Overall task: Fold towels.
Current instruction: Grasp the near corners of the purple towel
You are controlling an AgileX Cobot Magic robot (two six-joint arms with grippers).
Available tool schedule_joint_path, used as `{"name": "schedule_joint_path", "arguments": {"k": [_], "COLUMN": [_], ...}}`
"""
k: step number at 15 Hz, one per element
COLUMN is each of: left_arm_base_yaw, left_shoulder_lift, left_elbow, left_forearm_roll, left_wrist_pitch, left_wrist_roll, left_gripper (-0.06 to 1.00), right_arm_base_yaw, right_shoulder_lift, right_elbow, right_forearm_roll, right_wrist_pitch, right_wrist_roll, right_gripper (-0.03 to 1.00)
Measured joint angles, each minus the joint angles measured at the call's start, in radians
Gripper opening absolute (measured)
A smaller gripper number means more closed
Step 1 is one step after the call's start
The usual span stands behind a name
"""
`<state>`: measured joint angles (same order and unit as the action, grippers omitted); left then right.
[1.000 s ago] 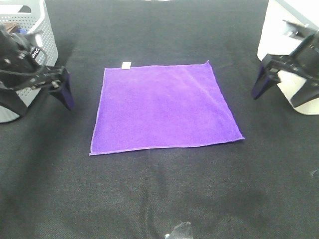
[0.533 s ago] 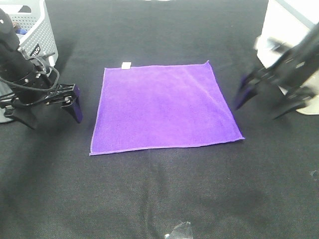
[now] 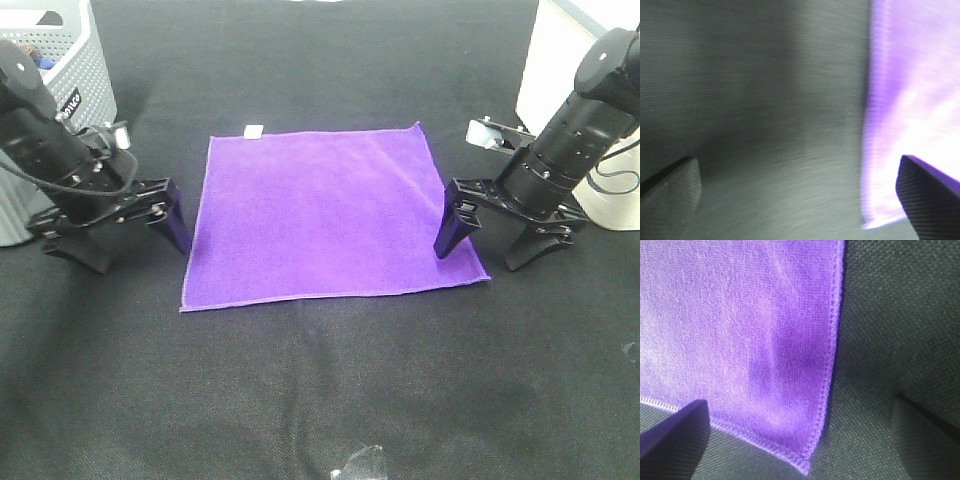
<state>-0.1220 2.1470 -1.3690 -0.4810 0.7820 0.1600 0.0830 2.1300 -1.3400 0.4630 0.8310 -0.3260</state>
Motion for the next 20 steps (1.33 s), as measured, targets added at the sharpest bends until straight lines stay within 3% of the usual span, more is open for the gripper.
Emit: {"name": "schedule_joint_path", "arguments": {"k": [3, 12, 15, 20], "left_arm_base_yaw": [0.000, 0.001, -0.057, -0.161], "left_shoulder_lift": [0.014, 0.037, 0.037, 0.042], "left_elbow": [-0.004, -0.024, -0.024, -0.030], "left_forearm_roll": [-0.071, -0.065, -0.053, -0.082], "left_wrist_pitch": [0.000, 0.047, 0.042, 0.013], "left_wrist_roll": [0.069, 0.092, 0.092, 0.054], "left_gripper": [0.99, 0.97, 0.92, 0.82], "right_arm_base_yaw": [0.000, -0.001, 0.023, 0.121], "right_shoulder_lift": [0.002, 0.013, 0.023, 0.024], "right_elbow": [-0.010, -0.018, -0.018, -0.018], "right_forearm_roll": [-0.005, 0.032, 0.134, 0.159], "right_wrist_pitch": [-0.023, -0.035, -0.058, -0.083], "right_wrist_roll": [-0.026, -0.036, -0.082, -0.089], "right_gripper": [0.95, 0.94, 0.92, 0.89]}}
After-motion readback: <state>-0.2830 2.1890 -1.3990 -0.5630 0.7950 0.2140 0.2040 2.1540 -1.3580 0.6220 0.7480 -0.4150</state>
